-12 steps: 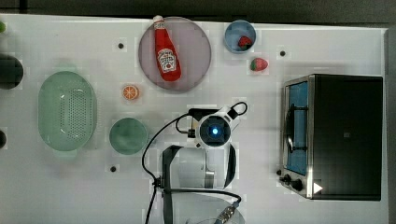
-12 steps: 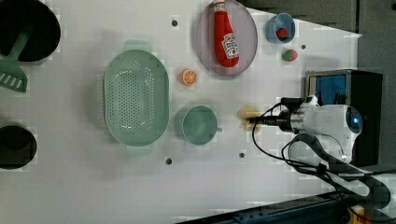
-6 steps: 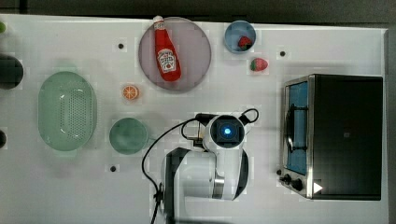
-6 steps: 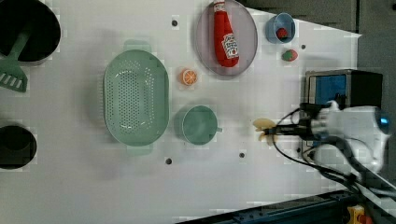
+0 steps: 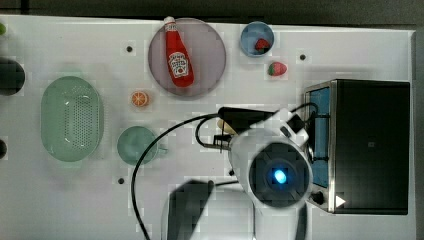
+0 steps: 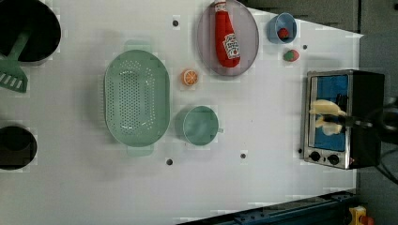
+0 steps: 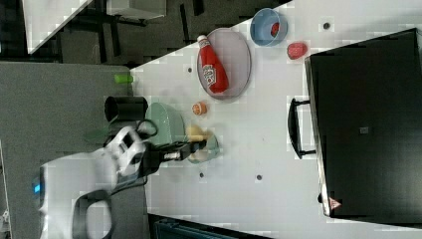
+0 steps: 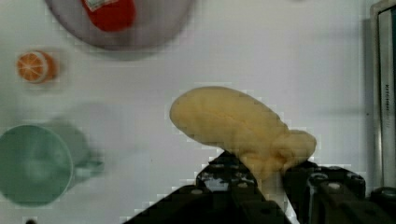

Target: Pick Banana and place it in mug.

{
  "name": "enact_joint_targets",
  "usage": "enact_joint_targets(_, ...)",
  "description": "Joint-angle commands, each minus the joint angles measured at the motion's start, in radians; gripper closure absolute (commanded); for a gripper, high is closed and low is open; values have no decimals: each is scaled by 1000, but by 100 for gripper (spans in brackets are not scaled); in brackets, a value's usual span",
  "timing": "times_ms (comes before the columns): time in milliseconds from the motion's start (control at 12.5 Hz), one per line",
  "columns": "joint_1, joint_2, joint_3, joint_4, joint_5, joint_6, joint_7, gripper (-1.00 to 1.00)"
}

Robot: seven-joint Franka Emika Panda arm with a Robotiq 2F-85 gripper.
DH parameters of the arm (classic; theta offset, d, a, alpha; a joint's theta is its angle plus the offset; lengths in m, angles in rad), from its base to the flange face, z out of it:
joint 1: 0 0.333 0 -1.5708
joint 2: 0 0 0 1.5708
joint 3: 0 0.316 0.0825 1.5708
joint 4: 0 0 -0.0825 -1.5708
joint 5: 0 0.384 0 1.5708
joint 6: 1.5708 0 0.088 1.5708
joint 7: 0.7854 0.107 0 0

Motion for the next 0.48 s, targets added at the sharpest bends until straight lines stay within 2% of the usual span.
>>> enact_joint_targets(80,26,-26,71,-4,3,-165,24,46)
enact_joint_targets(480,65,-1,309,1,27,-164,404,46)
